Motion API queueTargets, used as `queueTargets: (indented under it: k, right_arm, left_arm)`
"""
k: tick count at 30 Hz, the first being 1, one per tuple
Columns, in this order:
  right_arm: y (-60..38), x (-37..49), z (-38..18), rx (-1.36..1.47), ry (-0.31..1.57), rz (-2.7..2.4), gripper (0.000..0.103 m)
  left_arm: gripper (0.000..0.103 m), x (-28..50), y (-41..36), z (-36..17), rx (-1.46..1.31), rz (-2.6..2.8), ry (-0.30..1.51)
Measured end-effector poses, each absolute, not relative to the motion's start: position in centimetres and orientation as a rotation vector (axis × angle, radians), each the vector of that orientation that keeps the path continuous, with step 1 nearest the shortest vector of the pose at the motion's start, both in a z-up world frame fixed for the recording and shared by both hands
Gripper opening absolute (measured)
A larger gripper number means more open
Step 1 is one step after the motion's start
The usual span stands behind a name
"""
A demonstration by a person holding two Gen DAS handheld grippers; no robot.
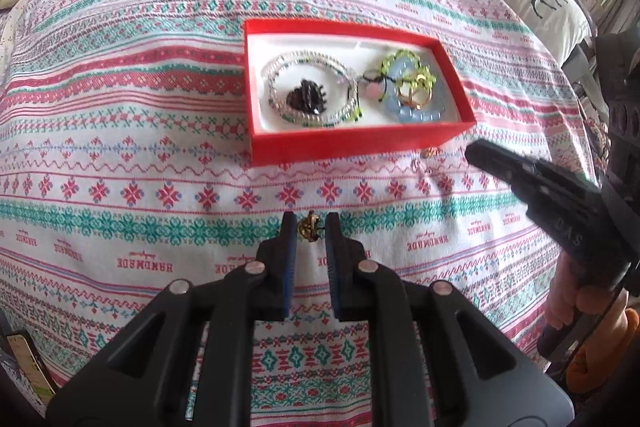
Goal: Organize jewelry
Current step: 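Carry the charm and earring into the red box and open both grippers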
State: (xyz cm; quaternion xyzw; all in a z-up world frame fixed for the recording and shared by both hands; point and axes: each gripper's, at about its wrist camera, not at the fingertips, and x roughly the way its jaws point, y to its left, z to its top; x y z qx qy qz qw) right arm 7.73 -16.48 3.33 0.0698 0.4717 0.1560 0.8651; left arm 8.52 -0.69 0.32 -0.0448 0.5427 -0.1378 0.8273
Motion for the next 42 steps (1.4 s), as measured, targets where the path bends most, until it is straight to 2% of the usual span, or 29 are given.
queueTargets:
  k: [1, 2, 7, 10, 13, 15, 16, 25, 29, 33, 42]
  right_arm:
    - [-16.4, 7.7, 3.2, 0.141, 0.996, 0.32, 0.007]
    - [-16.2, 7.6, 2.9, 0.127, 1.009, 0.311, 0.014]
    - [-15.4, 8.2, 0.5, 0.064, 1.104, 0.246, 0.015]
    - [-15.0, 8.5, -0.4, 0.032, 1.124, 0.218, 0.018]
    - [-14.6, 8.7, -0.9, 0.038, 1.126, 0.226, 0.03]
    - [-14.2, 8.8, -0.9, 0.041, 1.119, 0.236, 0.046]
    - [-14.0, 8.8, -0.9, 0.037, 1.113, 0.24, 0.046]
    - [-12.4, 9.8, -2.0, -0.008, 1.075, 0.23, 0.042]
    - [-12.2, 9.9, -2.0, -0.016, 1.062, 0.233, 0.027]
    - [-12.1, 9.8, -2.1, -0.021, 1.056, 0.244, 0.017]
    - [-13.5, 8.8, -0.9, 0.009, 1.056, 0.253, 0.016]
  left_arm:
    - [0.016, 8.6, -0.4, 0.4, -0.102, -0.289, 1.149]
    - [0.016, 8.6, -0.2, 0.4, -0.106, -0.286, 1.149]
    - [0.016, 8.6, -0.6, -0.2, -0.089, -0.284, 1.167]
    - [0.016, 8.4, -1.2, -0.7, -0.071, -0.299, 1.183]
    - [0.016, 8.2, -1.8, -0.9, -0.058, -0.31, 1.191]
    - [0.016, 8.2, -2.0, -1.0, -0.053, -0.315, 1.196]
    - [0.016, 8.2, -2.2, -1.0, -0.052, -0.317, 1.198]
    - [0.016, 8.2, -2.6, -1.2, -0.051, -0.318, 1.202]
    - [0.016, 8.1, -2.4, -1.3, -0.047, -0.316, 1.204]
    - [0.016, 8.1, -2.6, -1.4, -0.044, -0.307, 1.203]
    - [0.016, 8.5, -1.8, -0.6, -0.063, -0.302, 1.173]
